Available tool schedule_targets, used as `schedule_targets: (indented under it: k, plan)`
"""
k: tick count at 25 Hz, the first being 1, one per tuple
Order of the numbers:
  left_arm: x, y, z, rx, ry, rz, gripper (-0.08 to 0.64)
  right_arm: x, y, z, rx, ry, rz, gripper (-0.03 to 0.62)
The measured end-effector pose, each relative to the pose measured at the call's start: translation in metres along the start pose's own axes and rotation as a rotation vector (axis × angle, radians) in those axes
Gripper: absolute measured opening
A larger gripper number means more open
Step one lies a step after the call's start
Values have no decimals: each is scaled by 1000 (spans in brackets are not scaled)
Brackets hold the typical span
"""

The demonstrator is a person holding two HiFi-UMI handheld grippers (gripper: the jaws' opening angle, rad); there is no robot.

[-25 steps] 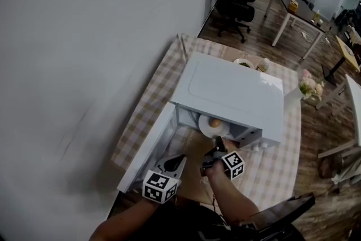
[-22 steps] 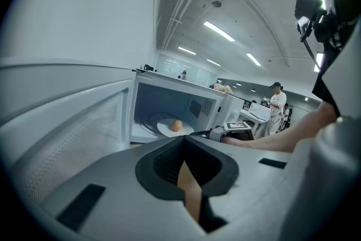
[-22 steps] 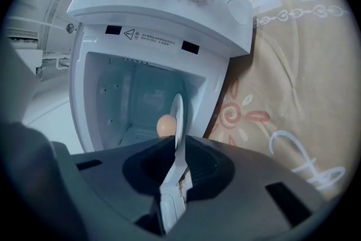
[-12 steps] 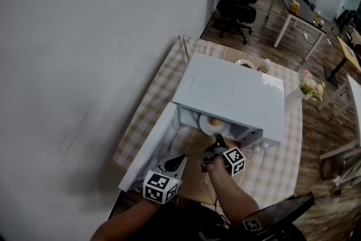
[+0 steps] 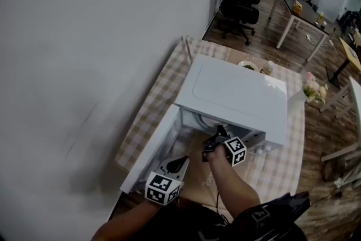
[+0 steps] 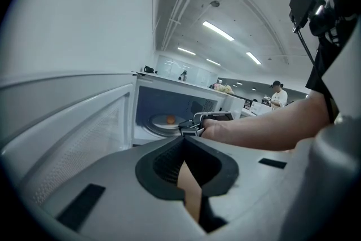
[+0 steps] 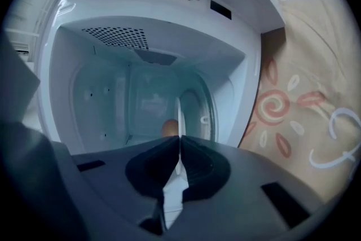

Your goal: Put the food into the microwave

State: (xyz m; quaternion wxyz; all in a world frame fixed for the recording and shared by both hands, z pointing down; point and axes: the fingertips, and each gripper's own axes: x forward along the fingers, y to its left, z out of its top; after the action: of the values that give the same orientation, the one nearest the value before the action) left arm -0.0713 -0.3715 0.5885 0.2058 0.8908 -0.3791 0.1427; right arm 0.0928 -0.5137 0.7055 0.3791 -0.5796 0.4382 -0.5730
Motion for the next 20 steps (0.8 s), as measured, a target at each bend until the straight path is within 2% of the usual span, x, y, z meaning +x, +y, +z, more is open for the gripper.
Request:
schedule_targets:
  k: [12,20]
  plan:
    - [4,3,-1,1,17,-3,8,20,0,11,-52,-20,-60,17]
    - [5,4,-3,3,22,-3,8,17,1,14,-307,9,-144,44]
